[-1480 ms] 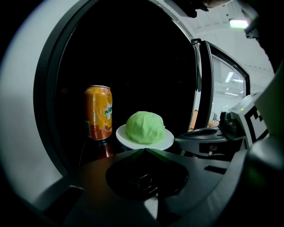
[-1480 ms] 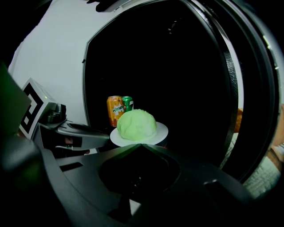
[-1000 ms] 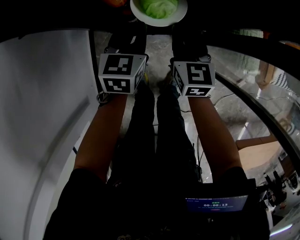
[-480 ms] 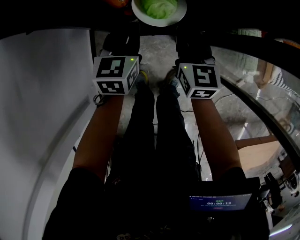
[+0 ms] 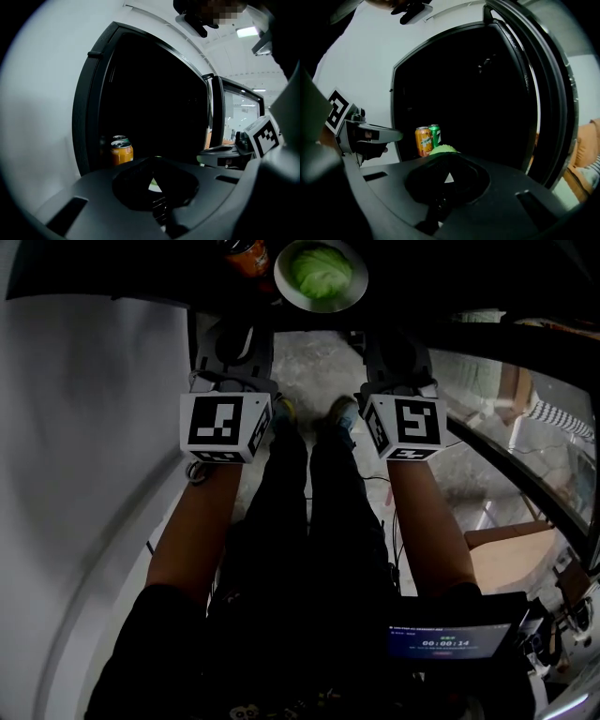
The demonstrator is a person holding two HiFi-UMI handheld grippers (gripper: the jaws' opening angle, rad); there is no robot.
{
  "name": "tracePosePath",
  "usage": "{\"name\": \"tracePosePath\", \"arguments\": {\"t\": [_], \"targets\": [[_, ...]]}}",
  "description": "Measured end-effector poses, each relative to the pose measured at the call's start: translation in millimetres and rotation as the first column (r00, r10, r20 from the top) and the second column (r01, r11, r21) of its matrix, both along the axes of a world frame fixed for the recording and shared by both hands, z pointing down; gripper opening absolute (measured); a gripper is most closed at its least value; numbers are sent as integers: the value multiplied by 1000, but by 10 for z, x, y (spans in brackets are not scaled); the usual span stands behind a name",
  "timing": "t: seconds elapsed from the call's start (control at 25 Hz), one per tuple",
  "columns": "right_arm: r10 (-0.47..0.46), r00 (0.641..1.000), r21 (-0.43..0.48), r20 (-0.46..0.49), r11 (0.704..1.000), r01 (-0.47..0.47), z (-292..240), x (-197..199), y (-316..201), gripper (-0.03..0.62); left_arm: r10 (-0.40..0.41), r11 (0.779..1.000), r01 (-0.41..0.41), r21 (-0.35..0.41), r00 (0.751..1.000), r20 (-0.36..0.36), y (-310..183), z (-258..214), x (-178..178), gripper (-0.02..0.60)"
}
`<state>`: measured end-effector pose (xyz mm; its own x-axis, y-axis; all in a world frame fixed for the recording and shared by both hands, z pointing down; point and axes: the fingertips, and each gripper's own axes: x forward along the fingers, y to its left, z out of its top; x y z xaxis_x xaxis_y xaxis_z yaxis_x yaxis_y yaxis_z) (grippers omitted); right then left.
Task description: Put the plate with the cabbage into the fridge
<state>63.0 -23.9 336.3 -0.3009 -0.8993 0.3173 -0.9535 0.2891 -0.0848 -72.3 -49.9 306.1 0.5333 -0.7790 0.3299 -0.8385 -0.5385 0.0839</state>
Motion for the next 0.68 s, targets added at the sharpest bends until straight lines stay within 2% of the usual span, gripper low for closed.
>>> {"name": "tracePosePath", "arguments": {"t": [0.48, 0.68], "targets": [[23, 1000, 44, -7, 999, -23, -383, -1, 206, 5, 15, 1000, -15, 22, 1000, -11, 185, -299, 38, 3], [40, 999, 19, -8, 999, -40, -346, 65, 267, 5, 24, 999, -24, 25, 1000, 7, 245, -338, 11, 3]]}}
